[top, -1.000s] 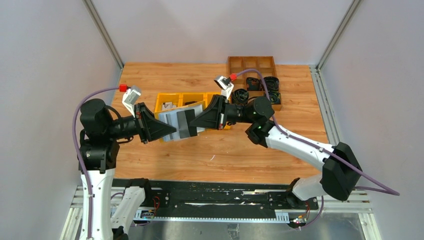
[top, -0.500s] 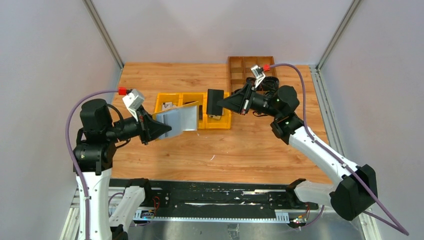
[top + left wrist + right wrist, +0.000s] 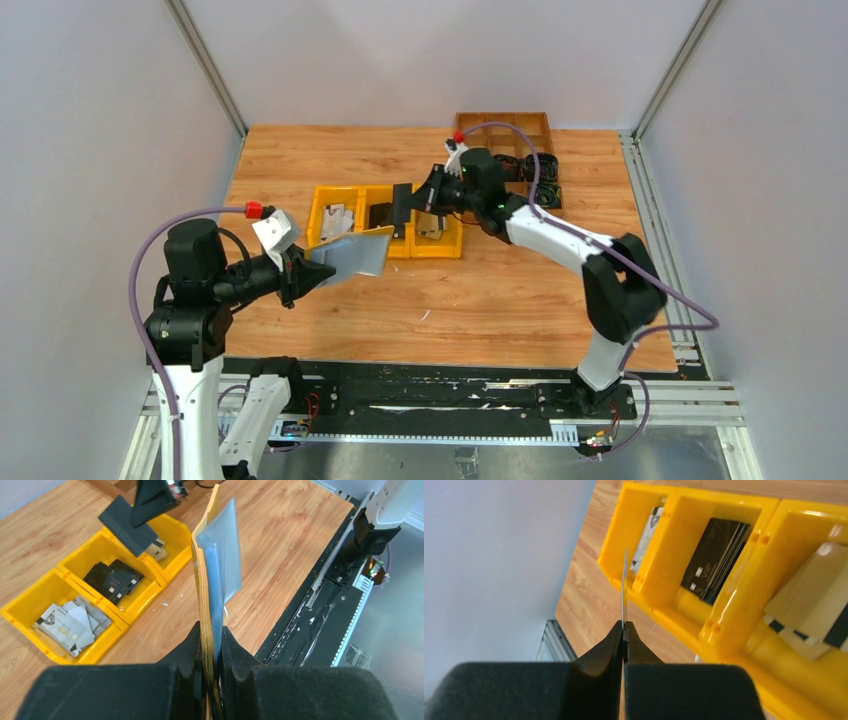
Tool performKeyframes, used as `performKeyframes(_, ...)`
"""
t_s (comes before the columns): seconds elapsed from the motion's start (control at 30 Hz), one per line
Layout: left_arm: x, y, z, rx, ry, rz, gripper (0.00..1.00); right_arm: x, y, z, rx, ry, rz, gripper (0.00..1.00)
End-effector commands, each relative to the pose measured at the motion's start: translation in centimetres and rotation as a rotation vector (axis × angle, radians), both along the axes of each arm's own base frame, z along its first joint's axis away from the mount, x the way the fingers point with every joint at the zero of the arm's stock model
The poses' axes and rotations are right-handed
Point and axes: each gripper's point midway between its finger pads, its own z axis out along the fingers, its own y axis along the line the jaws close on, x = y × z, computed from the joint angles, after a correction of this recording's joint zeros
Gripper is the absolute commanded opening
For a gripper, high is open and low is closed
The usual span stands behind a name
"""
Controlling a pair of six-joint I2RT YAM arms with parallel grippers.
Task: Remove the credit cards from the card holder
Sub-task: Place the credit card in the storage box.
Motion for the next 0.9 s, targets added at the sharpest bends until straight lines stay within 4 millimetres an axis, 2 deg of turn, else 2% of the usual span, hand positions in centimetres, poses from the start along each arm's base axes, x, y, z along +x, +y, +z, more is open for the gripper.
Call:
performKeyframes(0.0, 0.2, 0.4, -1.8, 0.067, -0.021, -0.016, 0.00, 3.2, 2.5, -2.3, -0.108, -0.005, -0.055, 0.00)
performKeyframes(0.07, 0.3, 0.6, -2.3, 0.085, -0.026, -0.019, 0.00, 4.4, 3.9, -3.1, -0.135, 0.008, -0.061, 0.00)
performKeyframes(0.13, 0.4, 0.7, -2.8, 0.103, -0.026, -0.023, 0.00, 5.2, 4.7, -5.1, -0.160, 0.039, -0.070, 0.00)
performKeyframes(0.3, 0.5, 1.0, -4.4, 0.146, 0.009, -0.051, 0.00, 6.9, 5.6, -8.6, -0.209, 0.068, -0.120, 0.00)
performKeyframes(0.47, 1.2, 1.4, -6.1, 0.196, 0.024, -0.059, 0.00, 8.0, 6.7, -10.4, -0.244, 0.054, -0.129, 0.00)
performKeyframes(0.53, 1.1, 0.9, -6.7, 0.215, 0.041, -0.101, 0.00, 8.2, 7.3, -10.8, -0.248, 0.045, -0.118, 0.00)
performKeyframes(0.6, 1.3, 0.7, -7.4, 0.241, 0.063, -0.123, 0.00, 8.3, 7.7, -10.9, -0.252, 0.033, -0.109, 0.08)
performKeyframes(0.7, 1.6, 0.5, -8.7, 0.292, 0.086, -0.157, 0.00, 8.4, 7.8, -10.1, -0.251, -0.003, -0.104, 0.29)
performKeyframes(0.77, 1.7, 0.3, -9.7, 0.321, 0.114, -0.183, 0.00, 8.4, 7.4, -9.2, -0.252, -0.034, -0.107, 0.42)
performKeyframes(0.87, 2.0, -0.3, -11.4, 0.380, 0.170, -0.233, 0.00, 8.1, 6.7, -6.8, -0.241, -0.091, -0.106, 0.57)
